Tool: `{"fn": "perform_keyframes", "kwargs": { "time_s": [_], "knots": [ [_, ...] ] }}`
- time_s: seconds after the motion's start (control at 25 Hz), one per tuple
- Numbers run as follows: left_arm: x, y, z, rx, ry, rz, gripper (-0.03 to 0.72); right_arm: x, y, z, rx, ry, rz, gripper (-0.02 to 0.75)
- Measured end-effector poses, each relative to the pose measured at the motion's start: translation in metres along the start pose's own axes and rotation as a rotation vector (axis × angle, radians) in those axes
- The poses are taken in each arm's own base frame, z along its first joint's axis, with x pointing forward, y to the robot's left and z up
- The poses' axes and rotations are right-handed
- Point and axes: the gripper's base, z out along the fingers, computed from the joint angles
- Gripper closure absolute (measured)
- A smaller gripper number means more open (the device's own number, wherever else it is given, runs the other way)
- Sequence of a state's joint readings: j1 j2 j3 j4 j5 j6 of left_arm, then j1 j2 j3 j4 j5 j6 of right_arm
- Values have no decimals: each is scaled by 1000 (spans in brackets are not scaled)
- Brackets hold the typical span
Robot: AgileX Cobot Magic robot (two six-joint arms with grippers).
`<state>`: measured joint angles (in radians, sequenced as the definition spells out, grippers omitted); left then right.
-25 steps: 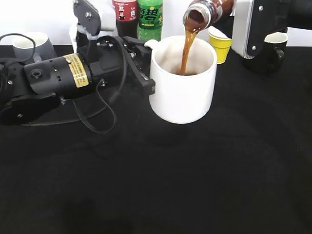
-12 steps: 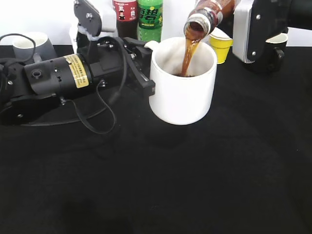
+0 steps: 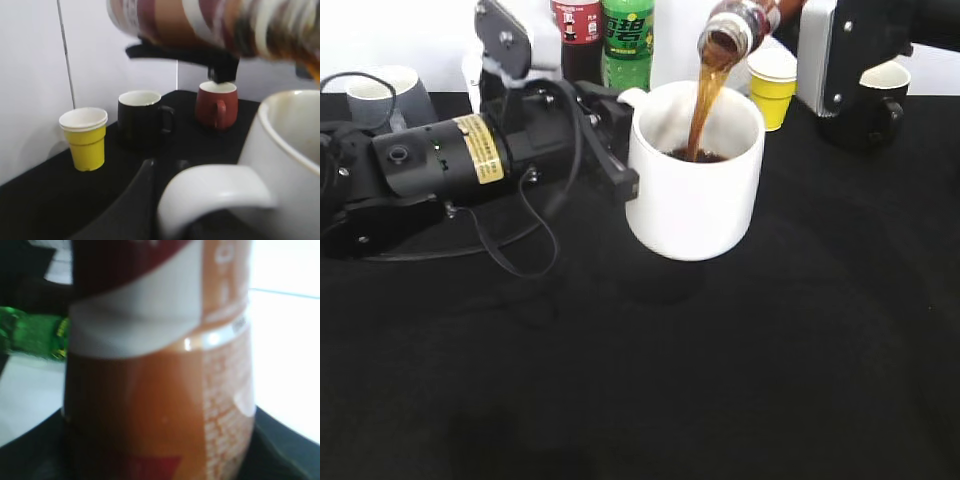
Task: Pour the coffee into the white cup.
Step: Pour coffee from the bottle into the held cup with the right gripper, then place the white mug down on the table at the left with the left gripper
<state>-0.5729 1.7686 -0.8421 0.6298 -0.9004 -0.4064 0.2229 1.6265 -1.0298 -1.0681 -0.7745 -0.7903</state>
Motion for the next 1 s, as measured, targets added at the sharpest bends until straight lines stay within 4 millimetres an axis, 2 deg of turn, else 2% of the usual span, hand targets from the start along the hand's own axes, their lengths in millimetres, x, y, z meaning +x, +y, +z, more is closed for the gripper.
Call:
{"fn": "perform_keyframes", "kwargs": {
  "time_s": [0.28,0.36,0.56,0.72,0.8,0.88,1.0],
  "knots": [
    [0,0,0,1,2,2,617,0,0,0,3,3,-3,221],
    [0,1,0,-9,-3,-6,617,0,-1,0,6,1,65,221],
    [-2,15,-5,-65,-25,-25,617,0,-1,0,10,-6,414,221],
    [-2,26,-10,-97,-27,-25,617,-1,-1,0,10,-13,859,221],
    [1,42,-23,-152,-20,-33,617,0,-1,0,10,-12,1093,221],
    [6,56,-43,-207,-33,-50,617,2,1,0,3,28,1317,221],
    [23,73,-76,-297,-35,-97,617,5,3,0,11,72,1421,221]
  ]
}}
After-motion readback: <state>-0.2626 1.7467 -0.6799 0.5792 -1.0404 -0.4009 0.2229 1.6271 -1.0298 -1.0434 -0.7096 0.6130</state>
